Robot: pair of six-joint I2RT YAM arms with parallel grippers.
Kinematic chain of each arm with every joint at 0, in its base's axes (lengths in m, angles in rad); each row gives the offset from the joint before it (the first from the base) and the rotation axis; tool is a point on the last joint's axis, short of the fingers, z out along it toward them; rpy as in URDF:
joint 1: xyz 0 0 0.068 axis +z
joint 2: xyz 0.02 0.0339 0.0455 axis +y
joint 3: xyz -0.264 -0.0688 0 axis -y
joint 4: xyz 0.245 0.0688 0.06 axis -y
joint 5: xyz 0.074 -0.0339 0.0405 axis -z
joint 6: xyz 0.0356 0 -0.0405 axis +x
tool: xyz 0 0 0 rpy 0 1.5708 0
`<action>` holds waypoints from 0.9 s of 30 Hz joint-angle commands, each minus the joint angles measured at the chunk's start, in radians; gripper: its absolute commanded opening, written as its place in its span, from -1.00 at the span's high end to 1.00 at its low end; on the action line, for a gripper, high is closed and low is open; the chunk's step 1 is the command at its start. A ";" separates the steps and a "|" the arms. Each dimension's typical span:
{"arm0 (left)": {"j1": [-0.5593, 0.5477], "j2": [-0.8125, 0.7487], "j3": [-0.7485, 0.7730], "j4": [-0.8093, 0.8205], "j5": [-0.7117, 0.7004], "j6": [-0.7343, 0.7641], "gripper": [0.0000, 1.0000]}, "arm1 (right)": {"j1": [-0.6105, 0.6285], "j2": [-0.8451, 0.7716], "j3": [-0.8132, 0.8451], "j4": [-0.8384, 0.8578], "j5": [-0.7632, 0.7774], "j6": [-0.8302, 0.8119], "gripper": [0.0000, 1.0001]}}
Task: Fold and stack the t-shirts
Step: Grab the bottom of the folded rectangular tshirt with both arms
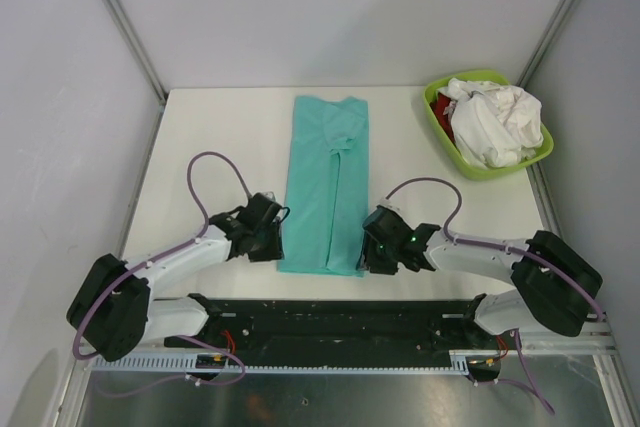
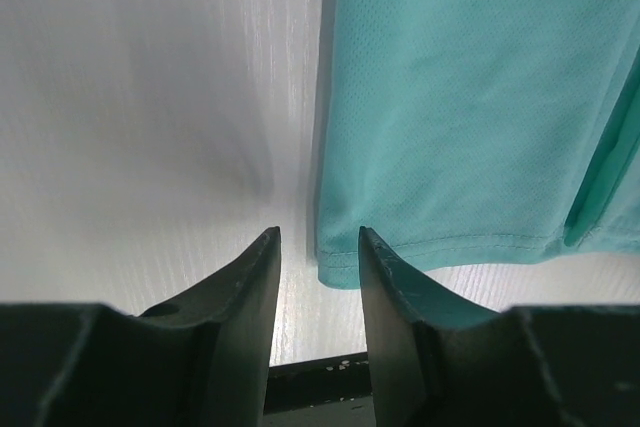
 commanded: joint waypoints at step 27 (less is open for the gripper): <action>-0.015 0.087 -0.003 0.055 -0.015 0.016 0.26 | 0.023 0.053 -0.060 0.054 -0.005 0.037 0.32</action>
